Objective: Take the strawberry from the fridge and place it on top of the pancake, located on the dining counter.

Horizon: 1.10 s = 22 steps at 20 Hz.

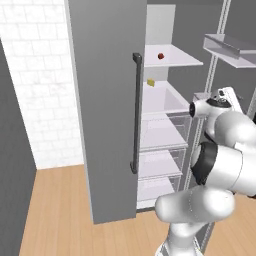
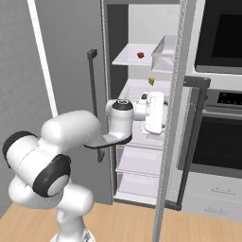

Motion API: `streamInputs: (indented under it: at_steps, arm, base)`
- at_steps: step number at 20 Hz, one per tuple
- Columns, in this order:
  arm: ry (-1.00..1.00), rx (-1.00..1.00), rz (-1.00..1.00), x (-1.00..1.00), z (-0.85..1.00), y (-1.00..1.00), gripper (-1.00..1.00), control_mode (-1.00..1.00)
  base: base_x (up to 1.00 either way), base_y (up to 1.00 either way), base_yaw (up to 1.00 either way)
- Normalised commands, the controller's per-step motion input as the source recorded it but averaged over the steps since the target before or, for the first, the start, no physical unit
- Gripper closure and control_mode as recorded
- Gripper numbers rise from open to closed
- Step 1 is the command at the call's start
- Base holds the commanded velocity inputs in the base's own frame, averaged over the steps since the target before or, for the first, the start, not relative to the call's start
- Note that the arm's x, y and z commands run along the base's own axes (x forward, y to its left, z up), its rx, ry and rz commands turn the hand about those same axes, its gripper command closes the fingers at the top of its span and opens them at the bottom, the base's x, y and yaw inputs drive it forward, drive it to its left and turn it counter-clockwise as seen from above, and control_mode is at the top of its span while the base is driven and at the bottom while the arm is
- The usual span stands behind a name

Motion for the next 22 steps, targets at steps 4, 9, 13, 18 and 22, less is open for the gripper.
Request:
streamInputs:
  at_steps: [4,9,13,18,22]
  arm:
    - [0.14,0.03,0.0,0.0,0.0,-0.88,-1.0,-1.0]
    - [0.04,0.03,0.05,-0.12,-0.04,-0.24,-1.0,-1.0]
    - [0.01,0.12,0.13,-0.3,0.0,0.61,-1.0,-1.0]
    - [0.0,0.24,0.13,-0.3,0.0,0.86,-1.0,-1.0]
    - [-0.04,0.56,0.06,-0.07,-0.08,0.86,-1.0,-1.0]
  base:
    - [0.0,0.0,0.0]
    - [0.0,0.0,0.0]
    - [0.0,0.0,0.0]
    - [0.0,0.0,0.0]
    - [0.0,0.0,0.0]
